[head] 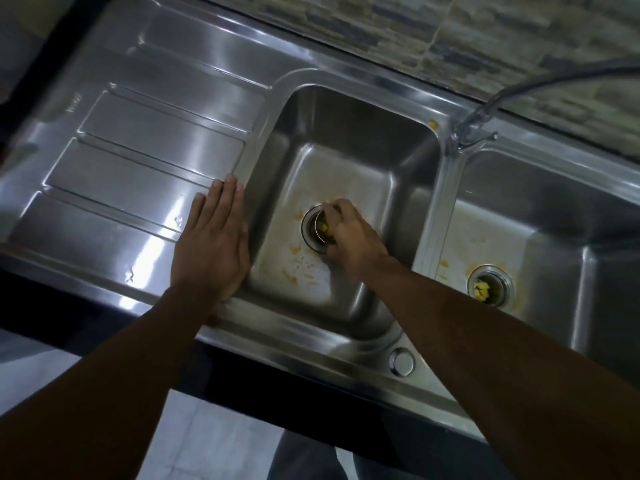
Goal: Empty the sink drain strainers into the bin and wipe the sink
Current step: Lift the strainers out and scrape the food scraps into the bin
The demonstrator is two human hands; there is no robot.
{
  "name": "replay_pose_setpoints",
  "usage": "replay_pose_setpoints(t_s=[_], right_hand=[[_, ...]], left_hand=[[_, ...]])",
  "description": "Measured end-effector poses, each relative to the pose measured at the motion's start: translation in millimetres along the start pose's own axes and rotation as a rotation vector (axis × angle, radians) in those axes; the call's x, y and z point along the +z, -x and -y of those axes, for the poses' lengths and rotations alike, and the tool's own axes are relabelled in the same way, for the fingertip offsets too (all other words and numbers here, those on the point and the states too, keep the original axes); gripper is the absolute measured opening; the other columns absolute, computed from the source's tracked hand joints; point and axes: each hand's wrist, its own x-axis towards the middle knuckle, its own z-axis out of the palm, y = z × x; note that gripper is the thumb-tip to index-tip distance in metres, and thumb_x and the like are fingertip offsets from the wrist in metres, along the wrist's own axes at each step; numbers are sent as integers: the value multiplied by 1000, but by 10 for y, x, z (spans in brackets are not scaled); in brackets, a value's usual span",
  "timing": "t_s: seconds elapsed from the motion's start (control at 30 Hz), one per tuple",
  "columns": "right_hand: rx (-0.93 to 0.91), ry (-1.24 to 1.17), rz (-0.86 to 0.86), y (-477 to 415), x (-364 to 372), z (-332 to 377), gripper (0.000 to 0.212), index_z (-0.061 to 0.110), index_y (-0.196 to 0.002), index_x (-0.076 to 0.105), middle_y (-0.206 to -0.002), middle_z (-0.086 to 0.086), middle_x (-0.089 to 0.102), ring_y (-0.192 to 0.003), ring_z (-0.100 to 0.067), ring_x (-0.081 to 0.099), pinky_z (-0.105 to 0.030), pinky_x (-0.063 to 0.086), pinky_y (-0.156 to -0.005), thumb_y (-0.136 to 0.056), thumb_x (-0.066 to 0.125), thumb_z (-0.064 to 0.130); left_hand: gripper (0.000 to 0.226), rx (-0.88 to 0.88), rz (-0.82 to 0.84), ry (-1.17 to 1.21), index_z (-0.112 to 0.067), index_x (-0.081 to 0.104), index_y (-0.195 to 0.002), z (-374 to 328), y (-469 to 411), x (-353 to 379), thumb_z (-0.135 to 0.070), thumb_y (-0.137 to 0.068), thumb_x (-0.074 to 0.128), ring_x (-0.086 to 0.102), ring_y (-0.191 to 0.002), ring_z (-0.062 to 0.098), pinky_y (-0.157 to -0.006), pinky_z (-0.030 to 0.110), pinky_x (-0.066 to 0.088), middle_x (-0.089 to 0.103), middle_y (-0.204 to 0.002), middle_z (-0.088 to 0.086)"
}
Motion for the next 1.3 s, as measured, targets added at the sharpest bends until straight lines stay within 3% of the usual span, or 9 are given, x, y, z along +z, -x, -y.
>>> replay_pose_setpoints(t_s=[0.23,0.37,0.57,0.7,0.87,1.1,1.3], right_hand=[[-32,-54,-125,385,-634,-91,94,12,-155,29,-160,-10,32,-146,-27,33,-38,31,-120,-79,83,25],[-51,-87,-253,791,-999,-313,90,8,-154,32,-157,-13,36,-144,-30,36,-37,32,-117,-81,80,26],[103,-115,-314,1412,-1169,-1000,88,14,-158,27,-162,-9,29,-147,-28,33,-39,35,-118,-85,75,25],[192,-140,-275,1767,-1025,-1516,89,14,-158,27,-160,-9,31,-146,-26,32,-33,31,-117,-83,75,25],[266,-157,-159,2033,-672,-1852,91,15,-158,27,-161,-7,31,-147,-25,32,-42,39,-116,-82,77,28],[191,-205,-17,2088,-187,-1960,88,9,-155,32,-157,-10,37,-142,-29,39,-42,40,-115,-85,76,41],[104,-158,102,2018,84,-2019,89,8,-155,32,-154,-12,39,-138,-30,42,-41,45,-110,-84,80,33]], left_hand=[[63,-124,109,-63,1,7,-159,-467,-9,-108,-32,-106,20,-1,-157,30,-128,45,2,2,-168,20],[66,-35,167,-87,-1,-1,-159,-1117,-38,-88,-27,-104,24,-8,-156,28,-128,45,-2,-6,-168,18],[63,152,185,5,-1,9,-159,-2108,-34,33,-24,-103,27,3,-157,30,-128,44,1,7,-168,18],[65,217,195,-23,-1,3,-158,-2601,-70,207,-27,-104,25,1,-156,32,-128,46,5,3,-167,21],[67,227,208,-9,-2,-3,-158,-2909,-125,483,-28,-104,26,-4,-156,31,-126,42,-1,-3,-168,19],[66,185,136,-12,-4,-1,-159,-2941,-104,671,-31,-104,23,-2,-157,30,-128,48,10,-2,-168,19],[62,174,91,20,-6,6,-160,-2955,-114,682,-32,-105,20,1,-157,28,-128,47,12,4,-168,17]])
